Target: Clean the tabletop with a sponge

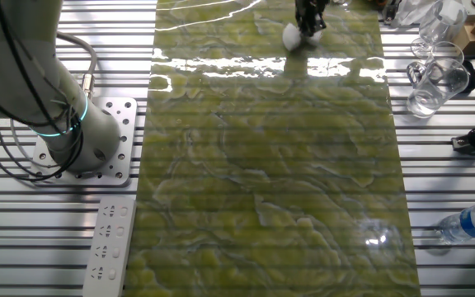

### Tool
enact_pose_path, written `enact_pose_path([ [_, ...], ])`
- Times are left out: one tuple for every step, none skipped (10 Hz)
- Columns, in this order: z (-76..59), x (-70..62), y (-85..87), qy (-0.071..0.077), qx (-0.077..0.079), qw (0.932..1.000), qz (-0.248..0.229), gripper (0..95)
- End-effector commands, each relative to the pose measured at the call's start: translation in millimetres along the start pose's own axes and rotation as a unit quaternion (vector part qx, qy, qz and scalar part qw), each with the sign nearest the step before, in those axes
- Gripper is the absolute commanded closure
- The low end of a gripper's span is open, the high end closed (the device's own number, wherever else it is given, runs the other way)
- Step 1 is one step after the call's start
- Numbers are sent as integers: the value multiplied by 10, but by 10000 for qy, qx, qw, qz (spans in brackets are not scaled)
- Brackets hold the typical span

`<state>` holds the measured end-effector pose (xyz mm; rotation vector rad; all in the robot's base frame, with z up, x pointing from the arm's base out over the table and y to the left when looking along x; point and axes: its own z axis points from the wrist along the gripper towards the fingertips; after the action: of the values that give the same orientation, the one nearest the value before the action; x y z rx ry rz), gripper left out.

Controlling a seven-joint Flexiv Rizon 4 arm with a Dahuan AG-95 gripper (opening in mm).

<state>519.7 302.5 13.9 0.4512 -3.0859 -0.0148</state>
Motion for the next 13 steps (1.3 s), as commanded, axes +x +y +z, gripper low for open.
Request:
enact_pose_path([
  [5, 9, 87, -4, 1, 9999, 145, 950],
  [2, 9, 124, 7, -9, 9998, 212, 950],
  [4, 10, 152, 8, -6, 9997, 247, 950],
  [11, 9, 150, 5, 20, 9998, 219, 950],
  [22, 7, 142, -4, 42, 9998, 193, 950],
  [38, 3, 124, -16, 63, 9999, 156, 950],
  [49, 1, 92, -15, 81, 9999, 120, 950],
  [42, 7, 38, -19, 78, 10000, 52, 950],
  [30, 14, -4, -22, 76, 10000, 8, 950],
  [35, 16, -32, -30, 85, 10000, -26, 950],
  [64, 16, -102, -52, 140, 9999, -82, 950],
  [83, 20, -174, -74, 150, 9998, -147, 950],
  [76, 32, -264, -81, 100, 9997, -225, 950],
])
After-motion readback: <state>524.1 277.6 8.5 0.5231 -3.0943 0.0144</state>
